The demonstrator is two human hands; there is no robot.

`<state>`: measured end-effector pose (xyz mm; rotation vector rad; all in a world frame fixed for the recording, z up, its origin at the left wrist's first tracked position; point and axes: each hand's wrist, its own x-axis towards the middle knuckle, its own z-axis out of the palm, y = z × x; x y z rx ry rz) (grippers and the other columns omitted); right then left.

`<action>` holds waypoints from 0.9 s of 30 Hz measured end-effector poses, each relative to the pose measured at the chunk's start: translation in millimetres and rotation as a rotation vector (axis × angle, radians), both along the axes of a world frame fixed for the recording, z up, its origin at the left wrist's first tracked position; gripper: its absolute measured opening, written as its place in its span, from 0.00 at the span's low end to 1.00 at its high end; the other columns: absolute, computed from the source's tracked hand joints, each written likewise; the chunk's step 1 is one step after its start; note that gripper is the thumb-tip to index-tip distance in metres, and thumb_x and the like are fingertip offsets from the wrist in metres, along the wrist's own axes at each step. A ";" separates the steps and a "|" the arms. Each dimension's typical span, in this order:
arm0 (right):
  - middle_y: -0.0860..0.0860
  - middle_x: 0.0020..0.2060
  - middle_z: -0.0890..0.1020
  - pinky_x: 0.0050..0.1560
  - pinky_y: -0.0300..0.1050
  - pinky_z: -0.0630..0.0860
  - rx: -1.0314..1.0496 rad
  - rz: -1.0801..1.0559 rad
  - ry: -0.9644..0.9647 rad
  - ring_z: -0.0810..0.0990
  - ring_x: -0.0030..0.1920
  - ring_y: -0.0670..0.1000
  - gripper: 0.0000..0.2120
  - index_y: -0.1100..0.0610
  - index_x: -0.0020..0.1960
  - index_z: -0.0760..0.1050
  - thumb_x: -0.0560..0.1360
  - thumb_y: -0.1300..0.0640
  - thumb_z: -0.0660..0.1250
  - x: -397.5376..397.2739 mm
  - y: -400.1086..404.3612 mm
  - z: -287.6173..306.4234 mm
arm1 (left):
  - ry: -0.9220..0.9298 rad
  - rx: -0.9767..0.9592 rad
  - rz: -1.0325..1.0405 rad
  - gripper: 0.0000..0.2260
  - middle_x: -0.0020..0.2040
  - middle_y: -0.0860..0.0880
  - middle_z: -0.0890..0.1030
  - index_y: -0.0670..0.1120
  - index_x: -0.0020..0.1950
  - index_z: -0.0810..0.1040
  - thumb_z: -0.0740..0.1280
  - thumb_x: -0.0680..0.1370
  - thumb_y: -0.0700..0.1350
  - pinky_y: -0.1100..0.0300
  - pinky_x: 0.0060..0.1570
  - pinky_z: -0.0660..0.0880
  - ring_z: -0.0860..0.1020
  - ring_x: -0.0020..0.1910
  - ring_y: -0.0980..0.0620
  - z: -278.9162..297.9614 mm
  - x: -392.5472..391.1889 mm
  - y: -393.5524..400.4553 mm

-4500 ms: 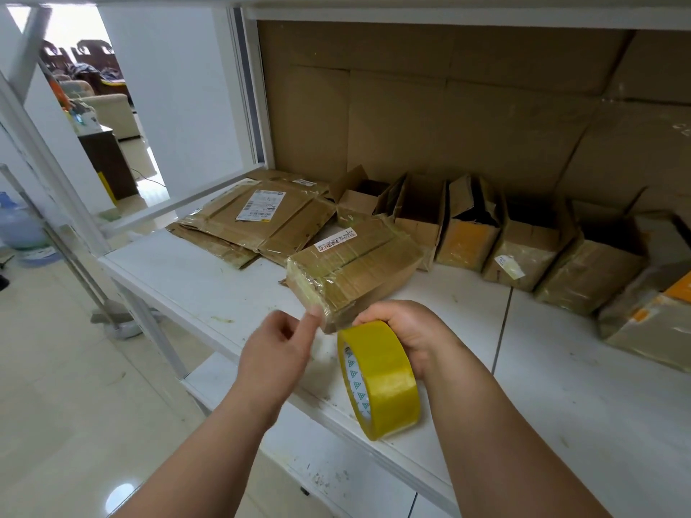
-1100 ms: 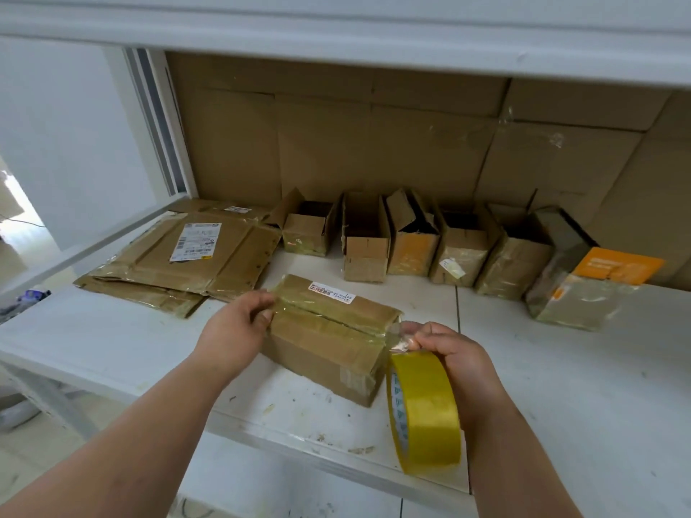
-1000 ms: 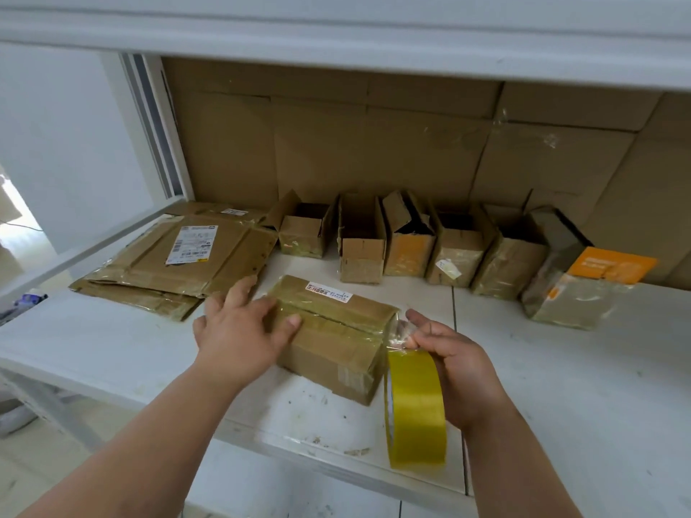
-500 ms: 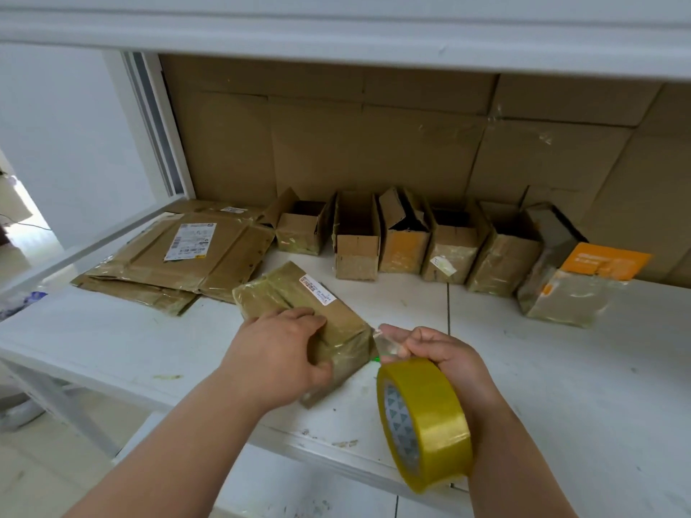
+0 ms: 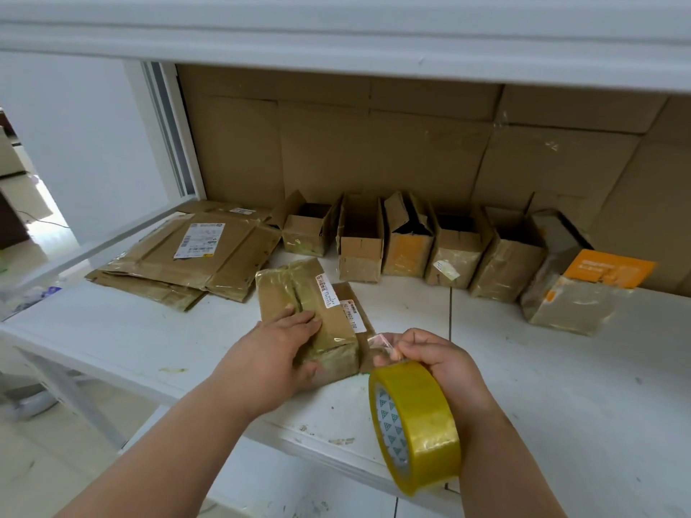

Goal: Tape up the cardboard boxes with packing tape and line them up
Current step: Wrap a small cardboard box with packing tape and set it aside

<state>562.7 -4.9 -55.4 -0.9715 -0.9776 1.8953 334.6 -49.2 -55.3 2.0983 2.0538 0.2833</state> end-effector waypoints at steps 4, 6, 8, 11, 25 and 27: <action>0.59 0.48 0.83 0.42 0.48 0.74 0.028 0.037 0.011 0.81 0.39 0.55 0.09 0.63 0.32 0.74 0.70 0.70 0.64 -7.6 0.0 3.1 | -0.055 0.081 0.055 0.29 0.79 0.59 0.57 0.53 0.79 0.59 0.66 0.80 0.49 0.62 0.75 0.47 0.50 0.79 0.58 -4.4 -14.2 2.9; 0.57 0.44 0.83 0.39 0.44 0.75 0.043 0.064 -0.005 0.80 0.36 0.54 0.12 0.63 0.33 0.73 0.75 0.71 0.61 -12.8 0.1 5.3 | -0.091 0.019 0.062 0.32 0.80 0.59 0.54 0.53 0.80 0.55 0.66 0.80 0.45 0.57 0.77 0.44 0.47 0.79 0.58 -4.9 -15.7 2.4; 0.56 0.41 0.84 0.38 0.43 0.75 0.075 0.087 -0.021 0.81 0.37 0.51 0.13 0.63 0.34 0.73 0.76 0.71 0.61 -17.9 1.5 6.1 | -0.164 -0.085 0.050 0.37 0.79 0.62 0.50 0.54 0.81 0.51 0.68 0.77 0.44 0.49 0.77 0.38 0.42 0.79 0.60 -2.3 -15.1 -0.1; 0.57 0.41 0.81 0.44 0.44 0.73 0.201 0.121 -0.122 0.79 0.43 0.52 0.13 0.59 0.34 0.76 0.77 0.68 0.64 -24.9 3.3 6.5 | -0.432 -0.044 0.136 0.39 0.77 0.66 0.54 0.60 0.79 0.57 0.69 0.71 0.46 0.47 0.76 0.34 0.44 0.77 0.64 6.8 -11.7 -8.0; 0.58 0.40 0.77 0.47 0.47 0.70 0.406 0.280 -0.180 0.74 0.41 0.53 0.07 0.61 0.41 0.77 0.71 0.56 0.70 -43.7 1.1 8.5 | -0.818 0.149 0.150 0.11 0.42 0.52 0.84 0.53 0.46 0.83 0.66 0.78 0.58 0.53 0.49 0.80 0.82 0.43 0.55 34.3 22.3 -25.5; 0.57 0.40 0.77 0.50 0.48 0.70 0.430 0.297 -0.192 0.75 0.44 0.53 0.06 0.58 0.39 0.78 0.70 0.54 0.69 -44.2 1.5 8.3 | -0.712 0.134 0.130 0.07 0.39 0.54 0.83 0.54 0.45 0.82 0.71 0.75 0.56 0.63 0.40 0.77 0.79 0.37 0.61 34.8 23.5 -25.9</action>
